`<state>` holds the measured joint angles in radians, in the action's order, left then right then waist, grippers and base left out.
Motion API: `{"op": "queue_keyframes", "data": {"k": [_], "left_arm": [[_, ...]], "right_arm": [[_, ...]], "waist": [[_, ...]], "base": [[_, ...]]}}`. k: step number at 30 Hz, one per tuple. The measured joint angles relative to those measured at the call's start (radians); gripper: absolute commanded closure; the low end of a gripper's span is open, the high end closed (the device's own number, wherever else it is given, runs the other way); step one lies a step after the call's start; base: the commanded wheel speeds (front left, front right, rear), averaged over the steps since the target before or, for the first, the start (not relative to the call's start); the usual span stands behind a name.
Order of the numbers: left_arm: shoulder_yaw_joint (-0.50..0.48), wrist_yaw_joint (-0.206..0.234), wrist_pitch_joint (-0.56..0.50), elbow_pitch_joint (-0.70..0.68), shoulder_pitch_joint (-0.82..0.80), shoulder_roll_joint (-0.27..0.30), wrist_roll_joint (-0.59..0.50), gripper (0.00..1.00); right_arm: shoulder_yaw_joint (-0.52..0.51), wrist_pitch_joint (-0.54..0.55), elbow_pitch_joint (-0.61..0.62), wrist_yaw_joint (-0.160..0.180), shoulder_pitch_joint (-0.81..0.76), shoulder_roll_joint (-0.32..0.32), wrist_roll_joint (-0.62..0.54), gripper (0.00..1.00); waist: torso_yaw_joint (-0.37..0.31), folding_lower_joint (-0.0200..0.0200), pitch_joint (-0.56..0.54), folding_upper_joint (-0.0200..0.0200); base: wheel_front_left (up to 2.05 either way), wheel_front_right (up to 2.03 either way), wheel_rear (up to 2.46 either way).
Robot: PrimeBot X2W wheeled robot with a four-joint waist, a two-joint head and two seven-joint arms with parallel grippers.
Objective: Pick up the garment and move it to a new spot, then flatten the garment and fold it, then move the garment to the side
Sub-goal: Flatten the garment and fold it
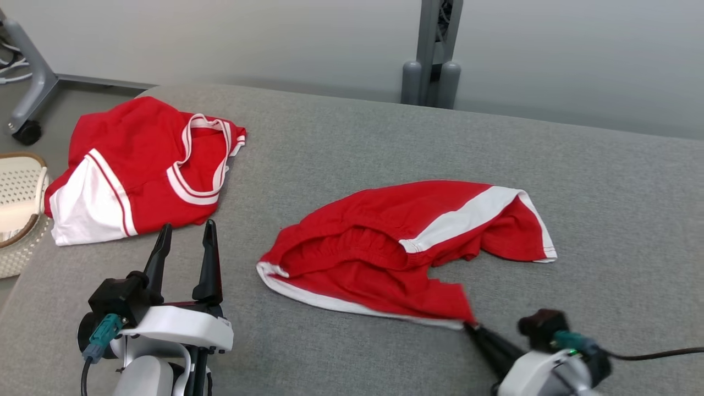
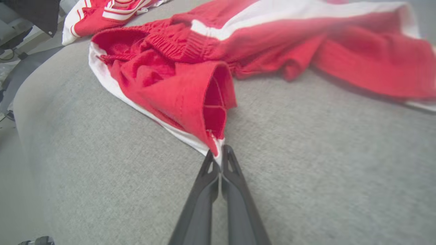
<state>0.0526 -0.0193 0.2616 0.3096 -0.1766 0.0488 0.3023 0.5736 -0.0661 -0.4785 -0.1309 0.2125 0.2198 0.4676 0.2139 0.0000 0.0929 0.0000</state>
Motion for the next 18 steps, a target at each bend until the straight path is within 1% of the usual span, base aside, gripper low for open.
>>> {"op": "queue_keyframes", "data": {"k": [5,6,12,15,18], "left_arm": [[0.012,0.002,0.0,0.0,0.009,0.0,0.007,0.0],[0.012,0.002,0.0,0.0,0.009,0.0,0.007,0.0],[0.04,0.003,0.0,0.0,0.009,0.0,0.017,0.0],[0.067,0.001,0.0,0.009,0.009,-0.001,0.011,0.0],[0.113,-0.024,0.0,0.049,0.009,0.002,-0.028,0.0]], "right_arm": [[-0.125,0.028,0.043,0.0,-0.023,0.081,-0.012,1.0],[-0.125,0.028,0.043,0.0,-0.023,0.081,-0.012,1.0],[-0.232,0.087,0.109,0.0,-0.07,0.113,-0.048,1.0],[-0.257,0.103,0.141,0.0,-0.095,0.097,-0.06,1.0],[-0.262,0.11,0.167,0.0,-0.117,0.062,-0.062,1.0]], "waist": [[-0.032,0.0,-0.015,0.0],[-0.032,0.0,-0.015,0.0],[-0.068,0.0,-0.017,0.0],[-0.079,0.0,-0.014,0.0],[-0.087,0.0,-0.014,0.0]], "base": [[0.0,0.0,0.0],[0.0,0.0,0.0],[0.0,0.0,0.0],[0.0,0.0,0.0],[0.0,0.0,0.0]]}}
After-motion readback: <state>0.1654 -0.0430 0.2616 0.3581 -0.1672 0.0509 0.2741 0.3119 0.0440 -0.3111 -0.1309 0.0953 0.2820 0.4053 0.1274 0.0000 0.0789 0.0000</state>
